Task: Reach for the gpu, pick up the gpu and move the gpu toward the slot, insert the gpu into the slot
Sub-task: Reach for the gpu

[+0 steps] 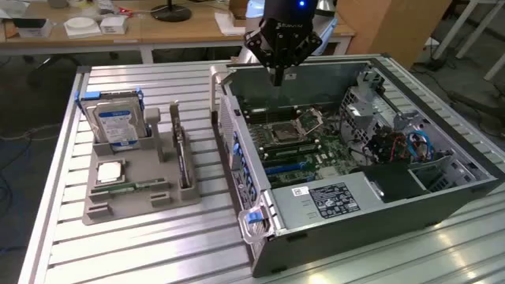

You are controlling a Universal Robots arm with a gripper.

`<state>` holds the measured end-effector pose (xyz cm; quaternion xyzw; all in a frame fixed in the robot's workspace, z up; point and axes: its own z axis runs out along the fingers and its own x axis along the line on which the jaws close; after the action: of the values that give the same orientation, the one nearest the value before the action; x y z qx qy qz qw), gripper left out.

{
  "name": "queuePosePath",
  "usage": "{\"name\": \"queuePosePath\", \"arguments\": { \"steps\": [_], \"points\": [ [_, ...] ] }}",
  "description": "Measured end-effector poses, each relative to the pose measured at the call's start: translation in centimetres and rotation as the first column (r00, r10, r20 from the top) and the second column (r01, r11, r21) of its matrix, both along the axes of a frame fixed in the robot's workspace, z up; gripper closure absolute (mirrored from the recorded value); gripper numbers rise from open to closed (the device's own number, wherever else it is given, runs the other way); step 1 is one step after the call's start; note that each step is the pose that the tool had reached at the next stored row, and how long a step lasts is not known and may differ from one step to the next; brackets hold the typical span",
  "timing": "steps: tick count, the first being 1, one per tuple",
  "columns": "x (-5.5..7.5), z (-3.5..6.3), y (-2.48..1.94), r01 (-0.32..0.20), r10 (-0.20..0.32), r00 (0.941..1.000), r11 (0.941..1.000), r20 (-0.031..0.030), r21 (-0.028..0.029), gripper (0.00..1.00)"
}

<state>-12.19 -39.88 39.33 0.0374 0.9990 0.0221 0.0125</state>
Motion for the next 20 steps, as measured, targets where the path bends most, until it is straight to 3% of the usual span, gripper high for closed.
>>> {"name": "queuePosePath", "arguments": {
  "steps": [10, 20],
  "points": [
    [-0.1, 0.00, 0.00, 0.000, 0.000, 1.0000, 1.0000, 0.0000, 0.0001, 0.90],
    [-1.1, 0.00, 0.00, 0.000, 0.000, 1.0000, 1.0000, 0.0000, 0.0000, 0.90]
  ]
}}
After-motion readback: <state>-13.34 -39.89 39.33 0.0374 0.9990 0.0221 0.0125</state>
